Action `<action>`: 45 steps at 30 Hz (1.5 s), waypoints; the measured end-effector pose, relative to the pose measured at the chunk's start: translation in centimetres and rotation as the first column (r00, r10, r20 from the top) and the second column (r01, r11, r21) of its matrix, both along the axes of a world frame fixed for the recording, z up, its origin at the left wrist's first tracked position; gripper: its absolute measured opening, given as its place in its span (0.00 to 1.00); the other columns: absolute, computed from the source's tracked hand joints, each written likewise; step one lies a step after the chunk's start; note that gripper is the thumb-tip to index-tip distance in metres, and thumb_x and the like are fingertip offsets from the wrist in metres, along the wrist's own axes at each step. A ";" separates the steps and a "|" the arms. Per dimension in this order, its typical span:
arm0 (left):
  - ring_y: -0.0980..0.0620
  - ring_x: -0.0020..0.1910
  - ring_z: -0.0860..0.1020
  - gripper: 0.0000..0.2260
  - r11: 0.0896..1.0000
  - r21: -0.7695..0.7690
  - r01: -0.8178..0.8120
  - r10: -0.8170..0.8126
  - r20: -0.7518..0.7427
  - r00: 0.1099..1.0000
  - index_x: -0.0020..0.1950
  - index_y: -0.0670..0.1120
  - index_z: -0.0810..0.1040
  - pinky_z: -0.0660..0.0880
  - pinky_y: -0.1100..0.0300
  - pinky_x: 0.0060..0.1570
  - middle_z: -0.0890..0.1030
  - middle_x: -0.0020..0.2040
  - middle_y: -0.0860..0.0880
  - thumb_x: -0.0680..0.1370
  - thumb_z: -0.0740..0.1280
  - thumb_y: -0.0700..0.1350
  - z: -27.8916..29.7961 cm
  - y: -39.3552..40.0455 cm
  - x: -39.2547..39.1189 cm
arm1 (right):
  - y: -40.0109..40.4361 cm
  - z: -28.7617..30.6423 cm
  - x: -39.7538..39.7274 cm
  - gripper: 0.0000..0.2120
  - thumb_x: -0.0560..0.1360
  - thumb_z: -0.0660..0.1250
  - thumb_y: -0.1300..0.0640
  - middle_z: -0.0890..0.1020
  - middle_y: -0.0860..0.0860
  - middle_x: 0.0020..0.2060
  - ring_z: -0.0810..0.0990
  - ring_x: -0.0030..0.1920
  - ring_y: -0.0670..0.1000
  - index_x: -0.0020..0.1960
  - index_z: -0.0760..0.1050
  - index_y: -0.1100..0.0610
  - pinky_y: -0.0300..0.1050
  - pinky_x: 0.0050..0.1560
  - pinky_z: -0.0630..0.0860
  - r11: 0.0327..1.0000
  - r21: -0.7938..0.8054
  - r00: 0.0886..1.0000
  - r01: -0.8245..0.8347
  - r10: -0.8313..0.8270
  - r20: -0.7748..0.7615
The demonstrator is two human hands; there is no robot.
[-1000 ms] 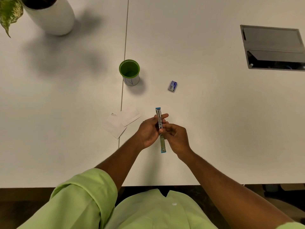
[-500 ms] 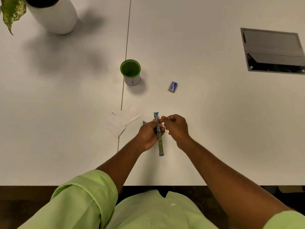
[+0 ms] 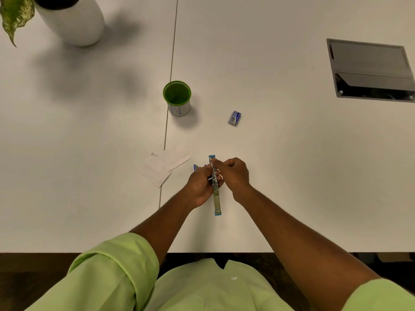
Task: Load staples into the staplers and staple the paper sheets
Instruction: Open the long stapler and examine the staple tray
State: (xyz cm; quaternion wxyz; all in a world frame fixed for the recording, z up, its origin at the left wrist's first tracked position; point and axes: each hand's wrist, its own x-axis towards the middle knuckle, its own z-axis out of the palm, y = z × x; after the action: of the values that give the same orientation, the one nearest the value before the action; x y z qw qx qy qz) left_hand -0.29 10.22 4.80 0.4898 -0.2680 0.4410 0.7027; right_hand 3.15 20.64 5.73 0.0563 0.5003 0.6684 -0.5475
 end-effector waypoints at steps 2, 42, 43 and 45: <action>0.52 0.38 0.75 0.09 1.000 -0.011 0.029 -0.029 -0.024 0.999 0.57 0.40 0.75 0.77 0.57 0.49 0.75 0.41 0.46 0.85 0.57 0.42 0.0 0.1 0.1 | -0.1 -0.1 0.0 0.18 0.68 0.76 0.41 0.77 0.42 0.27 0.77 0.28 0.40 0.38 0.72 0.52 0.41 0.35 0.71 1.000 0.001 1.000 0.016 -0.016 0.006; 0.47 0.49 0.83 0.18 0.994 -0.041 0.102 -0.105 -0.068 0.992 0.55 0.43 0.83 0.78 0.54 0.50 0.86 0.48 0.45 0.87 0.53 0.45 -0.9 -0.1 1.0 | -1.2 0.2 4.2 0.10 0.74 0.70 0.61 0.84 0.47 0.44 0.84 0.44 0.51 0.37 0.78 0.49 0.51 0.46 0.83 0.986 0.094 0.981 -0.136 0.148 -0.129; 0.46 0.50 0.82 0.18 0.994 -0.036 0.102 -0.104 -0.066 0.992 0.56 0.43 0.83 0.78 0.53 0.51 0.86 0.49 0.44 0.87 0.53 0.45 -0.9 0.0 1.1 | -1.0 0.1 4.5 0.09 0.74 0.71 0.62 0.84 0.47 0.46 0.84 0.44 0.50 0.38 0.78 0.50 0.50 0.47 0.83 0.983 0.103 0.974 -0.153 0.168 -0.155; 0.45 0.50 0.82 0.18 0.995 -0.022 0.098 -0.099 -0.067 0.993 0.56 0.42 0.83 0.77 0.51 0.55 0.85 0.49 0.42 0.87 0.53 0.43 -0.9 0.1 1.1 | -0.8 0.1 4.9 0.08 0.73 0.71 0.64 0.83 0.46 0.47 0.83 0.45 0.49 0.40 0.78 0.52 0.49 0.46 0.82 0.970 0.141 0.953 -0.200 0.226 -0.203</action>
State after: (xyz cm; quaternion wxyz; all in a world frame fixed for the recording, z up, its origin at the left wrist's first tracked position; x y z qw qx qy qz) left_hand 0.82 10.33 3.88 0.5059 -0.2264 0.4766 0.6824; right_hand 8.05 19.83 5.80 0.0115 0.3647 0.7520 -0.5489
